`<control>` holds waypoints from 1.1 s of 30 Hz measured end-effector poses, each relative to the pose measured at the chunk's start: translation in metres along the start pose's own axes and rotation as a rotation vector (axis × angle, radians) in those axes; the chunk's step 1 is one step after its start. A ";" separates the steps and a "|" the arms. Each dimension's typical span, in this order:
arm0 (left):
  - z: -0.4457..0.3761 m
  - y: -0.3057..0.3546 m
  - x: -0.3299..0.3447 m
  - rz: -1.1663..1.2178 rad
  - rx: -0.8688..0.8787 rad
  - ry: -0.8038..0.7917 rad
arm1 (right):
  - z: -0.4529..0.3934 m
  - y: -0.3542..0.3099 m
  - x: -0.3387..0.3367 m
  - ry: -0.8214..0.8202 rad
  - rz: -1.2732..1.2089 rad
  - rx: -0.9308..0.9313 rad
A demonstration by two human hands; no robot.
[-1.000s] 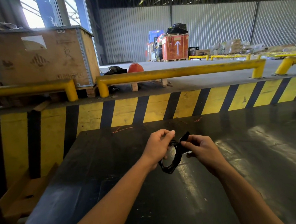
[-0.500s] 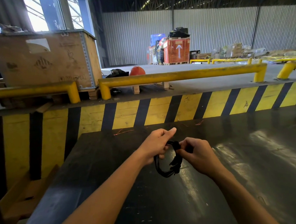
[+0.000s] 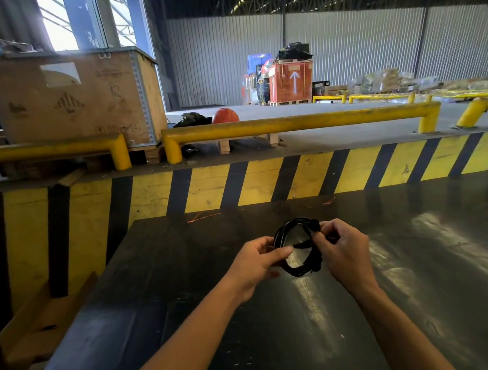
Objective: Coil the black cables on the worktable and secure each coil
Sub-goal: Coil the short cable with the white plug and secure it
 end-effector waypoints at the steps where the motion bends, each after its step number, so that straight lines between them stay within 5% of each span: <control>1: 0.000 0.000 0.001 0.022 0.019 0.014 | -0.001 0.002 0.001 -0.032 0.008 0.024; 19: -0.011 0.017 -0.018 -0.097 0.276 0.306 | -0.004 -0.006 0.002 -0.356 -0.136 0.161; 33: -0.006 0.013 0.008 -0.059 0.287 0.182 | 0.001 -0.003 0.021 -0.237 -0.022 0.045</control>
Point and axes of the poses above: each hand's wrist, its own z-axis away from the middle knuckle, its own x-axis out of the palm, y = z × x, the point moved 3 cm from there along -z, towards the middle knuckle, and after that the axes turned 3 degrees about x, right-handed, at the moved point
